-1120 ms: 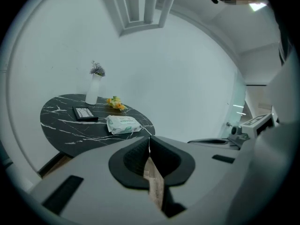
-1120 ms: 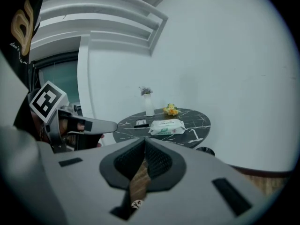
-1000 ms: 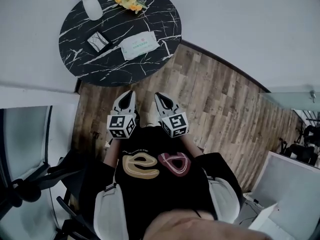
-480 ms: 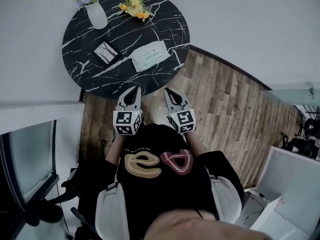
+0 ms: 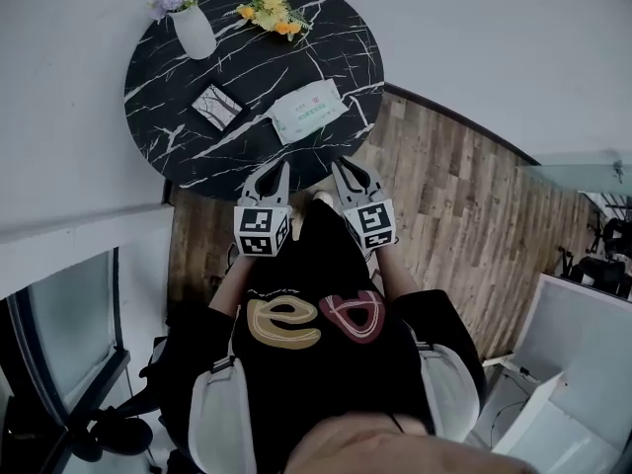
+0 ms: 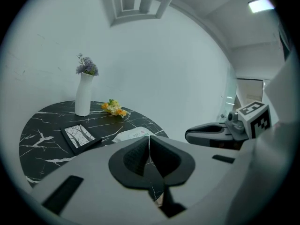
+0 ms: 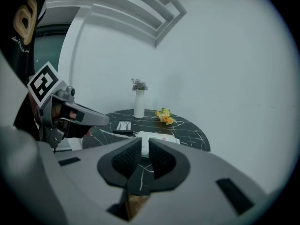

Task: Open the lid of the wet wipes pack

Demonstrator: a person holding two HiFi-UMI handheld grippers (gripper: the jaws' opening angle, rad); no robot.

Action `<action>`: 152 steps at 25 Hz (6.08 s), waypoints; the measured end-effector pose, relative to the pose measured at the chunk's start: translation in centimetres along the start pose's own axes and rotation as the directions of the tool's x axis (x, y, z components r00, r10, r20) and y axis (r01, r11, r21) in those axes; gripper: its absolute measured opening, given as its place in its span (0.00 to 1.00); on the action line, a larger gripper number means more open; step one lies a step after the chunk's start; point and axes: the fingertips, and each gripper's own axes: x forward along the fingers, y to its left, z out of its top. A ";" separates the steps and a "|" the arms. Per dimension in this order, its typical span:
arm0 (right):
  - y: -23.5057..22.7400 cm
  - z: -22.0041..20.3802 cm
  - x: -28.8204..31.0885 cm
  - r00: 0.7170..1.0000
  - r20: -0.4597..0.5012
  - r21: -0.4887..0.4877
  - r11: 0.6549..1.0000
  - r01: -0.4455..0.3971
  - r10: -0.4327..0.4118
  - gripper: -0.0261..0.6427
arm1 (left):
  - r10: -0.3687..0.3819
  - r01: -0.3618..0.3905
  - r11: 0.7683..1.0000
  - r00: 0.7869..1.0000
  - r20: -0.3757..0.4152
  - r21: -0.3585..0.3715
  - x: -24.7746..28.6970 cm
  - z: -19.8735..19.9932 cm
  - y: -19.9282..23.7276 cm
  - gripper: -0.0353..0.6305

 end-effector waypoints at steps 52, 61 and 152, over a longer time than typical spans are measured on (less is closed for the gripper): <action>-3.4 -5.8 15.8 0.681 -0.602 -0.683 0.174 -0.710 0.416 0.30 | 0.275 -0.341 0.933 0.884 -0.379 -0.118 14.3 -4.0 6.3 0.16; -3.2 -6.1 16.1 0.641 -0.631 -0.653 0.147 -0.743 0.437 0.26 | 0.282 -0.346 0.935 0.851 -0.442 -0.070 15.0 -5.7 6.5 0.17; -4.7 0.2 26.9 0.491 -0.609 -0.245 0.441 -0.864 0.623 0.09 | 0.275 -0.333 0.941 0.865 -0.419 -0.069 15.3 -5.6 6.8 0.18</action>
